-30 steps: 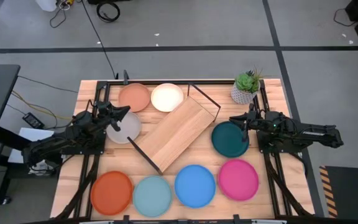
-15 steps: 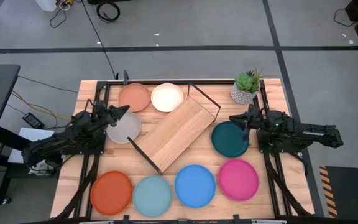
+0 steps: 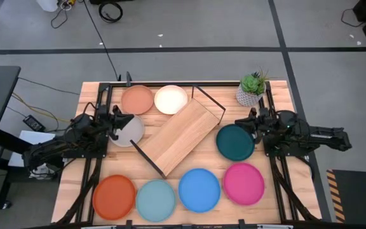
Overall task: Place and stack plates onto a shelf
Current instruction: Put the dark green plate on the shelf
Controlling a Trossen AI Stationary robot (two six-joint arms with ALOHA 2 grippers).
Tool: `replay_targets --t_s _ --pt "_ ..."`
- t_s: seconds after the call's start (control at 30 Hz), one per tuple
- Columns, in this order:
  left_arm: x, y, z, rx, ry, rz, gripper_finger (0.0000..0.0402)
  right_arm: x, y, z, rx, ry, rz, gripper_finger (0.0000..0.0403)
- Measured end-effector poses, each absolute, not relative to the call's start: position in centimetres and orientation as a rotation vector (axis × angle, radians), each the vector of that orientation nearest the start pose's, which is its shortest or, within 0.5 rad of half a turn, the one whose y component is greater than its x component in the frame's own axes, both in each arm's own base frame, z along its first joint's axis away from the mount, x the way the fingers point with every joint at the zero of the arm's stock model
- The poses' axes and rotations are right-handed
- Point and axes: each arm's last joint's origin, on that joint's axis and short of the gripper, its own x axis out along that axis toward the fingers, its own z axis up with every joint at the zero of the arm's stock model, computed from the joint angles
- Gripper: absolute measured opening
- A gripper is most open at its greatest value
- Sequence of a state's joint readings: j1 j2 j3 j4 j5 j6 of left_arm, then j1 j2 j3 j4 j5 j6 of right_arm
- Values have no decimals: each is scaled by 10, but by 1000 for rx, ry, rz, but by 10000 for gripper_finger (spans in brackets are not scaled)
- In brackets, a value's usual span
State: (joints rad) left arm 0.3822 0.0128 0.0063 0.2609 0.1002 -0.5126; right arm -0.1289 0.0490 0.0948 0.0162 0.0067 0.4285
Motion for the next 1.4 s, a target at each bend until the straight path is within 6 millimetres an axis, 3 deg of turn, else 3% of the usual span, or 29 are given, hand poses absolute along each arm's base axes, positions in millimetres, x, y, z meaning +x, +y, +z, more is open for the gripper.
replay_targets --t_s 0.27,0.43,0.73,1.0,1.4 --pt "87 35 195 -506 -408 285 25 105 -14 178 368 95 -176 48" --pt "85 35 198 -458 -439 308 25 113 -16 169 376 215 -205 48" --pt "85 34 199 -283 -415 308 25 134 -14 180 329 425 -242 48" --pt "85 34 199 -383 -430 286 25 158 5 201 287 637 -239 48" --pt "86 35 197 -362 -411 312 25 192 41 240 254 835 -306 48"
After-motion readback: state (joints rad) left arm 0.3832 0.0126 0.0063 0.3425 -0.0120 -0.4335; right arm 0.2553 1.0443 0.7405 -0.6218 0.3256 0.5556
